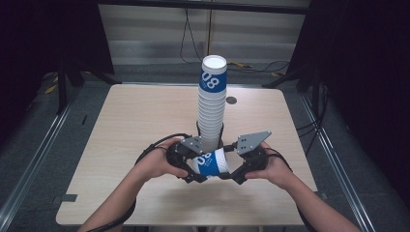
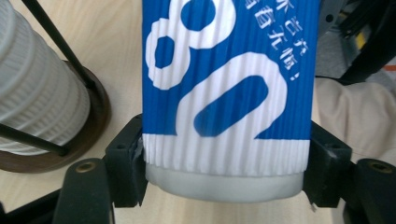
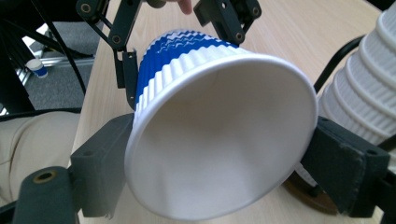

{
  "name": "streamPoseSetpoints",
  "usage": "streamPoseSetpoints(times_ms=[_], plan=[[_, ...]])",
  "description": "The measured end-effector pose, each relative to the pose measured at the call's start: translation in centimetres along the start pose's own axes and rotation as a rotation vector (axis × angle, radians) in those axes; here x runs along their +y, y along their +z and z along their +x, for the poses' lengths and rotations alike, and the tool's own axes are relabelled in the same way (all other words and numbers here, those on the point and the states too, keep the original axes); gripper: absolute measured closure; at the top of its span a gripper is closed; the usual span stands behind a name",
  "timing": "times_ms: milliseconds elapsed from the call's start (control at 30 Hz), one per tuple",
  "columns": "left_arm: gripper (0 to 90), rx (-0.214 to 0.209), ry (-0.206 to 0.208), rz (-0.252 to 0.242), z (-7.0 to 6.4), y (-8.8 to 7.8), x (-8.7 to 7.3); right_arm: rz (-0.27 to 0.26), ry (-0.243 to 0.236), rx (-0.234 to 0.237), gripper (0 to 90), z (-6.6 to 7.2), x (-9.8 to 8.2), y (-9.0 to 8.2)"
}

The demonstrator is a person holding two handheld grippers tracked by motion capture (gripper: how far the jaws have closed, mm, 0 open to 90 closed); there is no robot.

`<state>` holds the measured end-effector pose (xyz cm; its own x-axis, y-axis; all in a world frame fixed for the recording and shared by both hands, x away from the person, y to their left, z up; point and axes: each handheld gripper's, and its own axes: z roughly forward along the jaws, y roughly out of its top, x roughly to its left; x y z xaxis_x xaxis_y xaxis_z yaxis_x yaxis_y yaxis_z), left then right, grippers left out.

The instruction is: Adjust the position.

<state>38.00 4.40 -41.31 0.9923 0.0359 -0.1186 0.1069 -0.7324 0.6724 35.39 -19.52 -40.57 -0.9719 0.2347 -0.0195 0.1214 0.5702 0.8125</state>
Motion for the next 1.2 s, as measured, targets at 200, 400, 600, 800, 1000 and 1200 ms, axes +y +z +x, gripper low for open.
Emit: streamPoseSetpoints(times_ms=[200,400,600,800,1000,1200], plan=[[22.0,0.057,-0.034,0.039,0.1,0.2,-0.4,0.048,0.033,-0.009,15.8,-0.2,-0.2,-0.7],[20.4,0.107,-0.076,0.047,0.0,0.2,-0.8,0.151,0.08,-0.04,16.0,-0.6,-0.6,-1.8],[20.2,0.125,-0.108,0.041,0.0,0.5,-1.6,0.22,0.13,-0.11,15.6,-1.2,-1.2,-3.2],[18.5,0.136,-0.128,0.049,0.0,0.7,-2.4,0.282,0.188,-0.162,14.8,-2.0,-1.8,-4.0],[18.4,0.145,-0.137,0.037,0.0,0.5,-2.7,0.34,0.27,-0.214,14.6,-2.8,-2.0,-4.5],[18.0,0.137,-0.142,0.043,0.0,0.5,-3.2,0.381,0.303,-0.221,14.4,-3.2,-2.2,-4.7]])
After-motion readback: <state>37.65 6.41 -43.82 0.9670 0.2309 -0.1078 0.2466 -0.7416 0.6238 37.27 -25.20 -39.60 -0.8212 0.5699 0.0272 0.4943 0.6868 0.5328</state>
